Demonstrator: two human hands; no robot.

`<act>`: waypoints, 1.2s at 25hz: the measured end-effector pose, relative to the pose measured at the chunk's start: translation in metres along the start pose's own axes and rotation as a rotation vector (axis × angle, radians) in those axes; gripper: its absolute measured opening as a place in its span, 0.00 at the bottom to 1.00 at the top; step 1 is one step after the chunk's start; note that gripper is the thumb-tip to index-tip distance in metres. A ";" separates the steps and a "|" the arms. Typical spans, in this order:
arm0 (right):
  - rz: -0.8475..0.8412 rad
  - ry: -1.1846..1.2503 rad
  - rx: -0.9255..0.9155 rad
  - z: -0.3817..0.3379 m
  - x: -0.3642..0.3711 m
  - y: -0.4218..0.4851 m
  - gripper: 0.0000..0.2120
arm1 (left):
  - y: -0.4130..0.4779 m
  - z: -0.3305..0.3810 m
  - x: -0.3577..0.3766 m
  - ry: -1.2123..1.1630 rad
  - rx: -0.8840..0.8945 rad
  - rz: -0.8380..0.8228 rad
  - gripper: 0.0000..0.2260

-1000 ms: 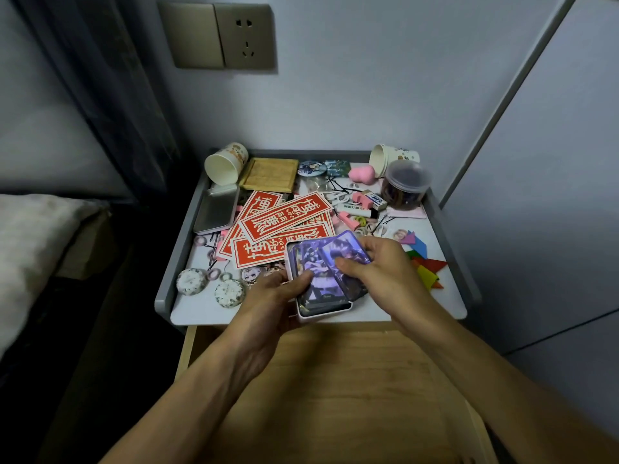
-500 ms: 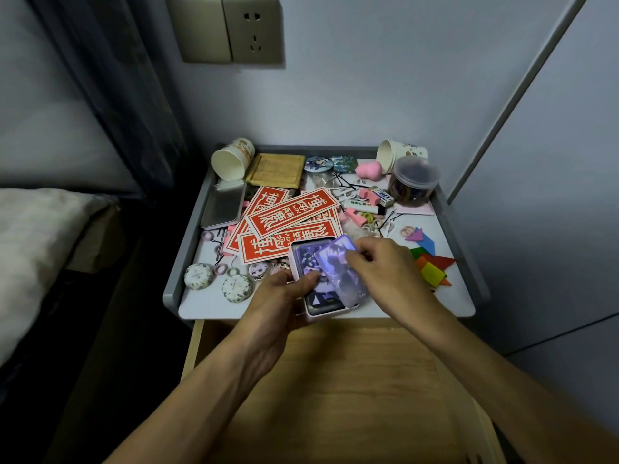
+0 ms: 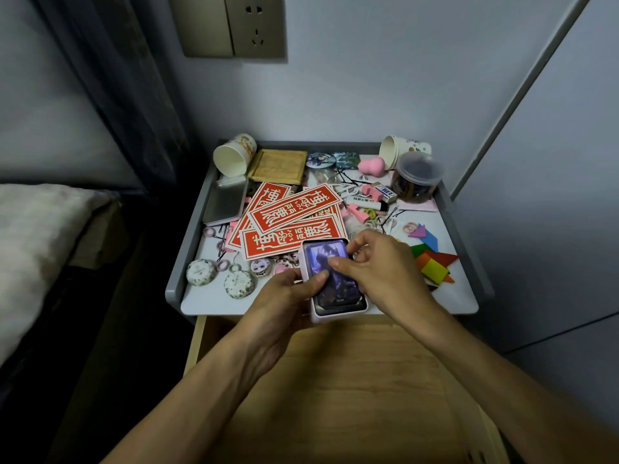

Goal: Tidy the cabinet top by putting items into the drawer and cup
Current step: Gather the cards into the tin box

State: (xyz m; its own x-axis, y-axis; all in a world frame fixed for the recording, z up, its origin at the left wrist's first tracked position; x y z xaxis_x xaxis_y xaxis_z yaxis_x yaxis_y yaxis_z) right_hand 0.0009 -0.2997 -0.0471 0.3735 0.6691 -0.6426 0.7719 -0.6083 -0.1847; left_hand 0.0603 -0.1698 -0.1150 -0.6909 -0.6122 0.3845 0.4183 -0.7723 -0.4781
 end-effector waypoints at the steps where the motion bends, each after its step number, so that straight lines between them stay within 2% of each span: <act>1: 0.006 -0.011 -0.006 -0.001 0.000 0.000 0.11 | 0.000 0.000 0.000 0.002 0.001 -0.003 0.14; 4: 0.004 -0.069 -0.046 -0.005 0.004 -0.002 0.13 | -0.002 0.001 0.000 -0.003 0.004 -0.003 0.13; 6: -0.031 -0.147 -0.131 -0.015 0.007 -0.004 0.19 | -0.002 0.002 -0.002 -0.020 0.007 0.004 0.13; 9: -0.157 -0.238 -0.318 -0.031 0.017 -0.009 0.32 | -0.001 0.008 -0.007 -0.037 0.030 0.011 0.14; 12: -0.279 -0.318 -0.387 -0.034 0.026 -0.011 0.38 | -0.003 0.012 -0.010 -0.034 0.032 0.005 0.14; 19: -0.270 -0.337 -0.444 -0.038 0.030 -0.010 0.41 | -0.007 0.016 -0.012 -0.011 0.020 0.015 0.13; 30: -0.322 -0.359 -0.467 -0.052 0.046 -0.010 0.38 | -0.012 0.026 -0.031 -0.022 0.025 0.070 0.12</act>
State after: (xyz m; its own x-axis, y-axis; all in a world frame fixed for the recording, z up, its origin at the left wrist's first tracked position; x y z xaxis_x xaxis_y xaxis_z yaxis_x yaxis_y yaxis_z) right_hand 0.0375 -0.2406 -0.0358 -0.0450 0.5537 -0.8315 0.9879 -0.0991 -0.1194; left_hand 0.0918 -0.1459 -0.1002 -0.6464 -0.6685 0.3678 0.4801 -0.7310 -0.4850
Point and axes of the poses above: each hand's wrist, its own y-axis towards the middle knuckle, its own x-axis out of the palm, z = x × y, the point moved 10 cm from there along y, towards the middle knuckle, and after that the axes turned 7 degrees about -z, right-handed, at the moved point
